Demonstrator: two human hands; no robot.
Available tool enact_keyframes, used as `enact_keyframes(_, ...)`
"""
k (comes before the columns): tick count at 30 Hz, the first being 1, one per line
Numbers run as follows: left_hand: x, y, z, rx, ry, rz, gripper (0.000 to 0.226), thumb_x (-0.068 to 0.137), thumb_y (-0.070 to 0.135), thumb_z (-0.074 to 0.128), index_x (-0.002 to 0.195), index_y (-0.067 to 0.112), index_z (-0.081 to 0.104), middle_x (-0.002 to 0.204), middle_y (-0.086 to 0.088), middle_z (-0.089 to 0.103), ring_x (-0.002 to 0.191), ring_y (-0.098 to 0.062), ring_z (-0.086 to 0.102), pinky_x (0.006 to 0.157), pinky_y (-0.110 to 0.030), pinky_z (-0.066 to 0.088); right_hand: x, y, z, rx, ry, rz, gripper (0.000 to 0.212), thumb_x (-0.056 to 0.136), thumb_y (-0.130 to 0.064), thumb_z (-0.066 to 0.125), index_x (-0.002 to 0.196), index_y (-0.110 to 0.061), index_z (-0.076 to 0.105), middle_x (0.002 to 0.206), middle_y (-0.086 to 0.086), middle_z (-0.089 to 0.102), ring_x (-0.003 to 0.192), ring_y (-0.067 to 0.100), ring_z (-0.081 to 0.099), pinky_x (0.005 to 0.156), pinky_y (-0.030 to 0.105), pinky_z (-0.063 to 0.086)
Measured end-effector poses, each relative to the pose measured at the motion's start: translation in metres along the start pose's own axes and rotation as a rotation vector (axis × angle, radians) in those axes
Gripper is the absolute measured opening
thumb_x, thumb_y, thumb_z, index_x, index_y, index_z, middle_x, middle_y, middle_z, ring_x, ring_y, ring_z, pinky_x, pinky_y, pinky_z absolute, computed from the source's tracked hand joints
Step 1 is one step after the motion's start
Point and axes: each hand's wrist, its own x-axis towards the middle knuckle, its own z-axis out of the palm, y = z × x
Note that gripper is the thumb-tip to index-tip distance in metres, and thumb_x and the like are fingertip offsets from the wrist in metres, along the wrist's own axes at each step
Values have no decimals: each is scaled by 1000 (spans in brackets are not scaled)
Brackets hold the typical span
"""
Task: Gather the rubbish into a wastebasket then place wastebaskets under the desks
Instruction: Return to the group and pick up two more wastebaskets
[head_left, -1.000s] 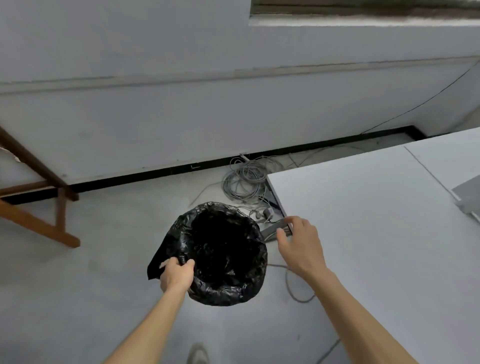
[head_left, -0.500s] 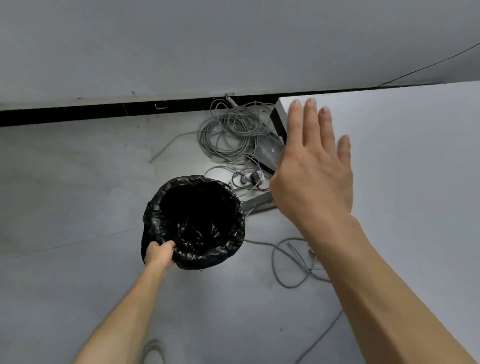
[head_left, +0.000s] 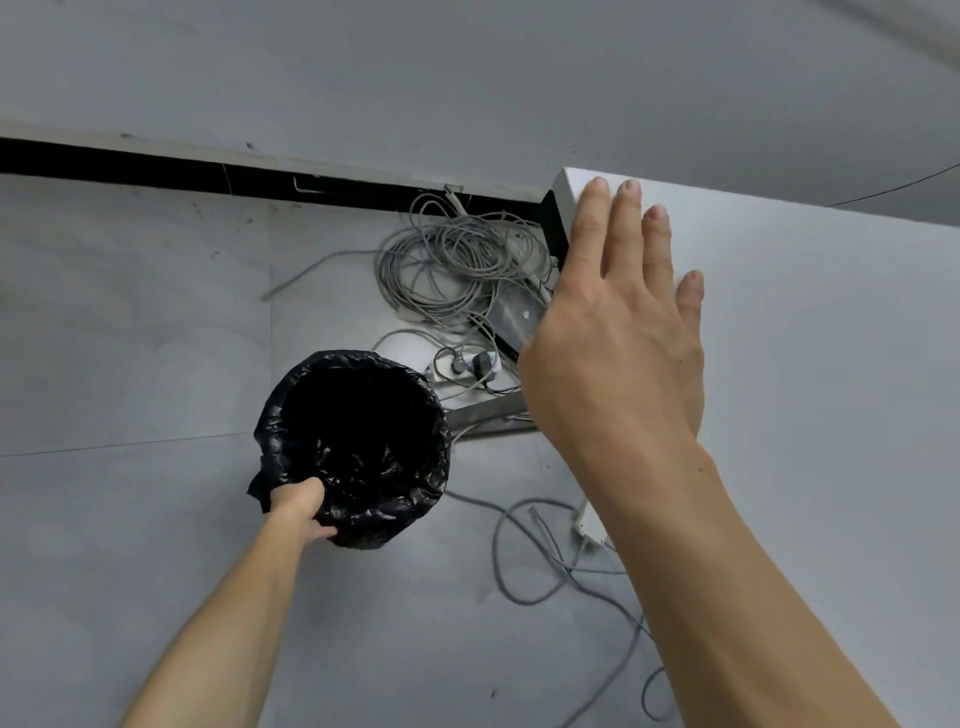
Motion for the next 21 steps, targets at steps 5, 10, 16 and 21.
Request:
enact_keyframes(5,13,4,-2,93,34,29,63,87,10,50,146,4,31,135,-23,52,97,-35,59,79,-52,56,-1,0,1,1,22,1,88,99,-29,53,156,-17,-14,166,4,-12,153,24,-9,122,51,6)
enact_keyframes(10,6,4,-3,48,54,-36,57,89,9,55,143,4,38,143,-19,42,124,-44,49,93,-64,49,-1,0,1,8,22,-2,83,100,-23,48,156,-17,-14,166,4,-12,153,24,-10,122,51,5)
enact_keyframes(16,17,0,5,-75,72,3,64,89,-2,52,148,-3,26,148,-18,37,132,-37,45,107,-57,41,-1,-2,-2,-20,13,-14,81,100,-20,46,156,-16,-13,166,5,-12,153,26,-9,122,51,6)
enact_keyframes(21,21,4,-1,-16,109,63,55,92,-8,46,145,1,35,148,-20,41,130,-39,47,104,-53,47,-3,-3,0,-24,11,-19,83,100,-23,49,156,-16,-13,166,6,-11,153,26,-8,122,51,6)
